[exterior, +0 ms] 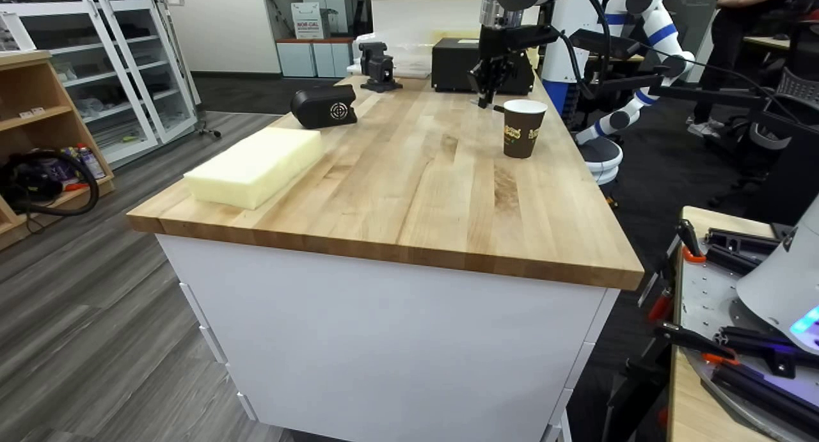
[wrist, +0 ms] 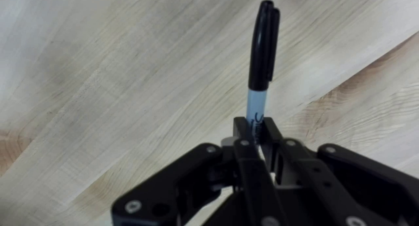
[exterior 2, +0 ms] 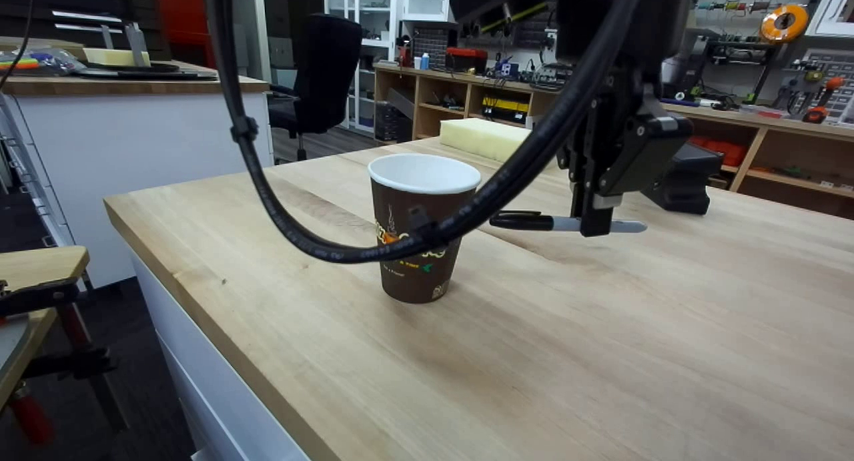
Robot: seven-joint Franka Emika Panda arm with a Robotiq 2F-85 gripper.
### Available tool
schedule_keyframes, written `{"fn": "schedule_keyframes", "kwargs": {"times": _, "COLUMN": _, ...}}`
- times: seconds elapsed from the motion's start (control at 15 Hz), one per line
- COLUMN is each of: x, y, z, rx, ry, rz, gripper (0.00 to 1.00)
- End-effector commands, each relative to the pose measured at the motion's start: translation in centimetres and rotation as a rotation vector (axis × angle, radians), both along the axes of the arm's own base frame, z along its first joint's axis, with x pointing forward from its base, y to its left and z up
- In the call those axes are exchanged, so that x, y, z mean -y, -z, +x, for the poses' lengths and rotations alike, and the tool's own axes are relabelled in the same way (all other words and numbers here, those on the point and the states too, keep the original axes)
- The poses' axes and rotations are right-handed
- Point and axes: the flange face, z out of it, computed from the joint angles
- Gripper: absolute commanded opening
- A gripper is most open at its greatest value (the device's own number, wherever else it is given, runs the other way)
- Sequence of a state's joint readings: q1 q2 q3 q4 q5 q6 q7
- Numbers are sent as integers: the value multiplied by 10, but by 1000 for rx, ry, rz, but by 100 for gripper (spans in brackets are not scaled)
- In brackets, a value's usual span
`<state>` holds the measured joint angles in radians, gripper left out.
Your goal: Put the pen in the cup
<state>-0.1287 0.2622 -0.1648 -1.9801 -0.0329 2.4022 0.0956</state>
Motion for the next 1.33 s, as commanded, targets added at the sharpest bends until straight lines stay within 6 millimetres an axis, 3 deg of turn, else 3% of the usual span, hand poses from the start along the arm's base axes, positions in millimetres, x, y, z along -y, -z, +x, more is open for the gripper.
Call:
{"fn": "schedule_keyframes", "kwargs": {"times": 0.0, "x": -6, "y": -19, "z": -9, "rx": 0, "ry": 9, "rz": -15, "gripper": 3}}
{"fn": "schedule_keyframes", "kwargs": {"times": 0.8, "x": -10, "y": -42, "z": -13, "rx": 25, "ry": -1, "rz": -48, "gripper": 3}}
{"fn": "schedule_keyframes", "kwargs": {"times": 1.27, "x": -40, "y": -74, "z": -20, "rx": 102, "ry": 1, "rz": -102, "gripper": 3}}
